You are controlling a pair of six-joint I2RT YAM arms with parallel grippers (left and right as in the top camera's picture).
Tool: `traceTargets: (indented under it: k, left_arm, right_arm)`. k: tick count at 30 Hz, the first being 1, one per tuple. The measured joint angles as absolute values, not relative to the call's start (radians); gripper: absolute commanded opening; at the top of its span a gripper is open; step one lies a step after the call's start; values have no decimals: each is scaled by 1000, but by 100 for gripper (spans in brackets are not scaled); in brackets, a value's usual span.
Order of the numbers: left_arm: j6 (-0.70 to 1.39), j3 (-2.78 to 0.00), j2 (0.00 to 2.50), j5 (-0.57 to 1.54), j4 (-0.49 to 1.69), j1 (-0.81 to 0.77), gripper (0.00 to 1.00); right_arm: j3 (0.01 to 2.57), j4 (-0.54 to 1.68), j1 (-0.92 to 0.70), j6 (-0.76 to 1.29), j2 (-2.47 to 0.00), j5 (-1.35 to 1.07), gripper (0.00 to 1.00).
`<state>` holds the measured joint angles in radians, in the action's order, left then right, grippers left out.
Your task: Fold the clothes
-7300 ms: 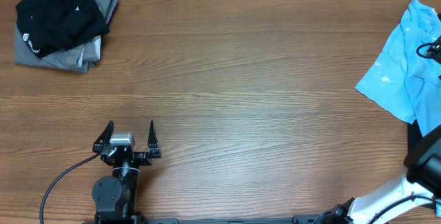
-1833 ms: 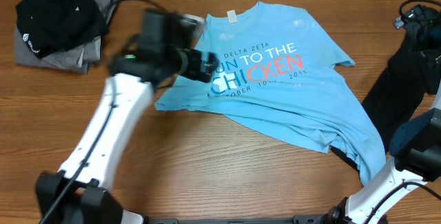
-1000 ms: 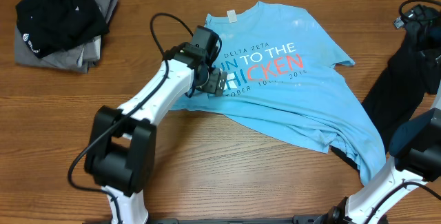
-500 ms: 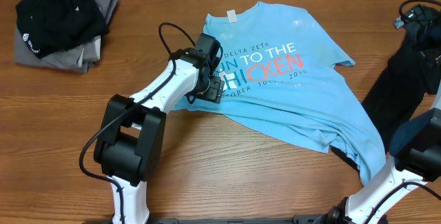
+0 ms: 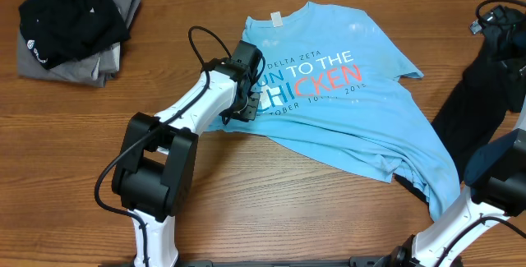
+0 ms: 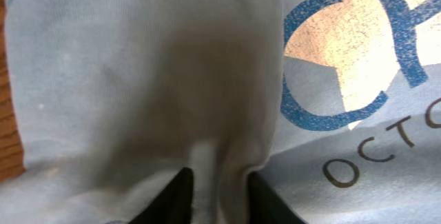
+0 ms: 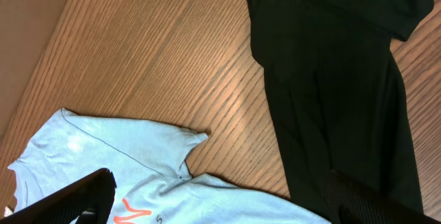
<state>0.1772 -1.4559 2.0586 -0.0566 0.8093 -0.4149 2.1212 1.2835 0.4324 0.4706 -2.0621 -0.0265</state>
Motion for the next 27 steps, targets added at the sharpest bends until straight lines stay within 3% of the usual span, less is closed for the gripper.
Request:
traceTargets:
  k: [2,3,12,18,27]
  left_arm:
    - [175,-1456,2059,-62,809,-415,5]
    - [171,-1456,2059,-65,809,-415,4]
    - [163,-1489,2060,-104,848,-414,4]
    - [167,-1699,2061,-150,950,-387,4]
    - [168,-1821,2061,-166,994,-216,4]
  right_arm:
    - [2121,1283,432,470,-2062,-26,100]
    - [2121,1283,432,471,-2062,-27,100]
    - [2121,1283,432,470,-2062,-26,100]
    - [2121,1283,432,470,-2062,-27,100]
    - [2121,1355,432,451,-2062,-150,100]
